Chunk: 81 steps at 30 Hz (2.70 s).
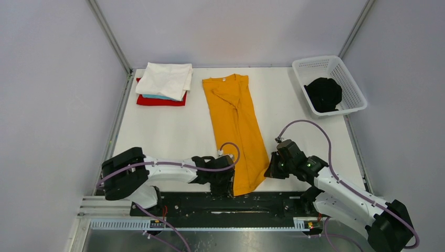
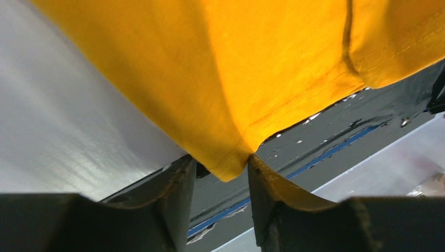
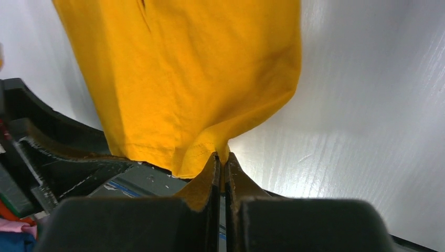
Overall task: Fold and stack the t-shirts
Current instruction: Grab the bottom of the folded rectangular tshirt with both arms, then fold the folded rectangular tshirt in 1/3 of the way, then grab one side of the 2/3 rectangular tshirt with both arms
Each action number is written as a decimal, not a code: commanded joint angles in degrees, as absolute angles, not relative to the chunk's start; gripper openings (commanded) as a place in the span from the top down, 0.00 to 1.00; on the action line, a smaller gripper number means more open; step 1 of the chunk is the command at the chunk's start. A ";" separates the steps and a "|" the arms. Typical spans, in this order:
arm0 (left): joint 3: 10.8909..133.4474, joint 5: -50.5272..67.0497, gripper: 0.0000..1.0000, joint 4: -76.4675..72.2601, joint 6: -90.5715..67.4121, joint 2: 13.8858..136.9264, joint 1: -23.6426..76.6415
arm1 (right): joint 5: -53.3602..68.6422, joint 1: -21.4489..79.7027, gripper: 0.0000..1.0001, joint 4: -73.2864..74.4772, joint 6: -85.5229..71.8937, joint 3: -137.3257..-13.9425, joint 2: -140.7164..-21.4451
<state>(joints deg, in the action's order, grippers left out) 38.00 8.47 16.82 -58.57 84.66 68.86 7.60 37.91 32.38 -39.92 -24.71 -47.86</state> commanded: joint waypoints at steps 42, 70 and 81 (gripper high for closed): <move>69.46 7.61 0.96 15.77 -40.74 99.14 27.22 | 3.85 23.29 1.00 6.72 -33.16 -71.91 -99.48; 48.64 6.71 0.05 12.30 -45.55 86.73 33.40 | 0.28 21.36 0.07 12.27 -31.73 -49.06 -87.30; 49.53 7.22 0.49 10.97 -47.45 94.40 36.35 | 5.15 21.41 0.47 11.44 -33.53 -47.30 -91.38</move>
